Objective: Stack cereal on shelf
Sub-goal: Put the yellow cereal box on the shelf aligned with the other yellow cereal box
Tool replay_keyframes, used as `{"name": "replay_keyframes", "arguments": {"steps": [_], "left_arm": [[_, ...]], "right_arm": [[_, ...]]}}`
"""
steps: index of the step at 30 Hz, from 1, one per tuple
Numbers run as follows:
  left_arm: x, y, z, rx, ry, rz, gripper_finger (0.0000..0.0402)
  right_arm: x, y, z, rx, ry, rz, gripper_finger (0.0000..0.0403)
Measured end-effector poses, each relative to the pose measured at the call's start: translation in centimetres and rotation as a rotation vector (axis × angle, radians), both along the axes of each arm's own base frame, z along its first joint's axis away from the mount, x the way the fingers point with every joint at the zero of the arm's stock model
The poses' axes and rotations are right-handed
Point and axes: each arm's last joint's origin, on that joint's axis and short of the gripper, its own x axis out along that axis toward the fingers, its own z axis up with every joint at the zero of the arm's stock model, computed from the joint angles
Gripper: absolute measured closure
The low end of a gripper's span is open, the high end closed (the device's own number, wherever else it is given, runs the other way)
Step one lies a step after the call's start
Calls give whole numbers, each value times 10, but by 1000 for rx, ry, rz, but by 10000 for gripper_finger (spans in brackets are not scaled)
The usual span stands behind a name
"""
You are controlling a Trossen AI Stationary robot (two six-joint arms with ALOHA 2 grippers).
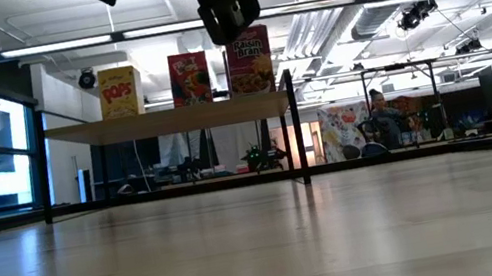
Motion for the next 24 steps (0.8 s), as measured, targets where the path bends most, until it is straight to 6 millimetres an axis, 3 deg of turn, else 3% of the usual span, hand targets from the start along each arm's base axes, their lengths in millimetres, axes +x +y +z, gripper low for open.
{"name": "replay_keyframes", "arguments": {"steps": [6,13,18,24], "left_arm": [[0,1,-1,9,2,-2,205],[1,5,-1,11,1,0,267],[-1,6,-1,8,28,-29,269],[-18,26,5,100,142,-67,268]], "right_arm": [[0,0,0,-13,-7,25,326],[-1,1,1,3,-7,47,285],[-9,-7,9,23,18,75,235],[-39,-24,25,8,92,55,196]]}}
